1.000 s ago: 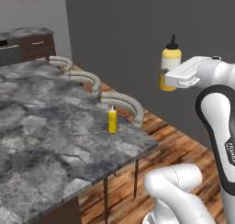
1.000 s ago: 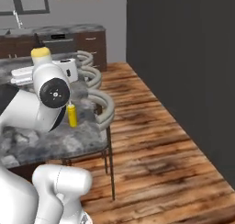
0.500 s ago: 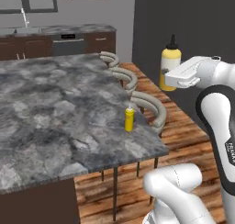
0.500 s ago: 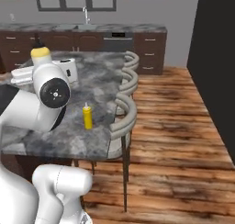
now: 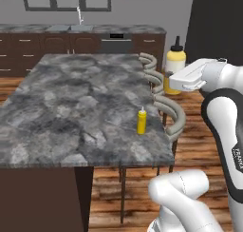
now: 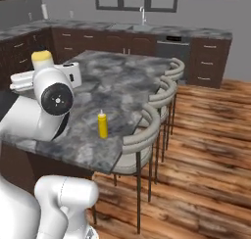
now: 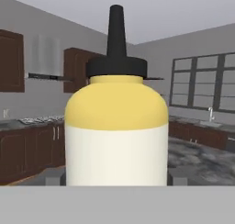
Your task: The dining table condiment station is running low on mustard. Refill the condiment station by opening the cabinet and taking the mustard from the cabinet and placing it on the dining table.
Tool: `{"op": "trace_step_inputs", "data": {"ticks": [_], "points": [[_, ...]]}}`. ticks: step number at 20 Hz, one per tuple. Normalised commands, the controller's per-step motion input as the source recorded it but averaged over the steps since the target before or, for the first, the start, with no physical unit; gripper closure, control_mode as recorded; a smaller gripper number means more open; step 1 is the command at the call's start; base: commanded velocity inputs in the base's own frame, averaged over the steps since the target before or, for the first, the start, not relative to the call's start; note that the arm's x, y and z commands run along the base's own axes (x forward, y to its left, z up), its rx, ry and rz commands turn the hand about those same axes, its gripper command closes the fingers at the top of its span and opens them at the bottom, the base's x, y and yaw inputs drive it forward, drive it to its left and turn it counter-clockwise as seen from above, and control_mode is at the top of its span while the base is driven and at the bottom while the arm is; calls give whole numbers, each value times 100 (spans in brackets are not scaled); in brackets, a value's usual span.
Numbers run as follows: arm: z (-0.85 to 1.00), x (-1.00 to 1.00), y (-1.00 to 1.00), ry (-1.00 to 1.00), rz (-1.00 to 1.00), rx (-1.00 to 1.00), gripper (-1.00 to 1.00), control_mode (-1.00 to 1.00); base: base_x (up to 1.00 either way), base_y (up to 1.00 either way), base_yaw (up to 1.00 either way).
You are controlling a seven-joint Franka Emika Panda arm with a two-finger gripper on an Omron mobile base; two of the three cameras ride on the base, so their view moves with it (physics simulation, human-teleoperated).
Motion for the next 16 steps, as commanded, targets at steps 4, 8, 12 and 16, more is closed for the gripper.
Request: {"op": "trace_step_inputs", "data": {"ticks": [4,8,12,16], "points": [[0,0,0,0,0,0,100,100,1,-96,32],[0,0,0,0,0,0,100,100,2,-96,31],[0,0,0,0,0,0,100,100,32,-62,40],[0,0,0,0,0,0,100,100,54,-44,48]]}}
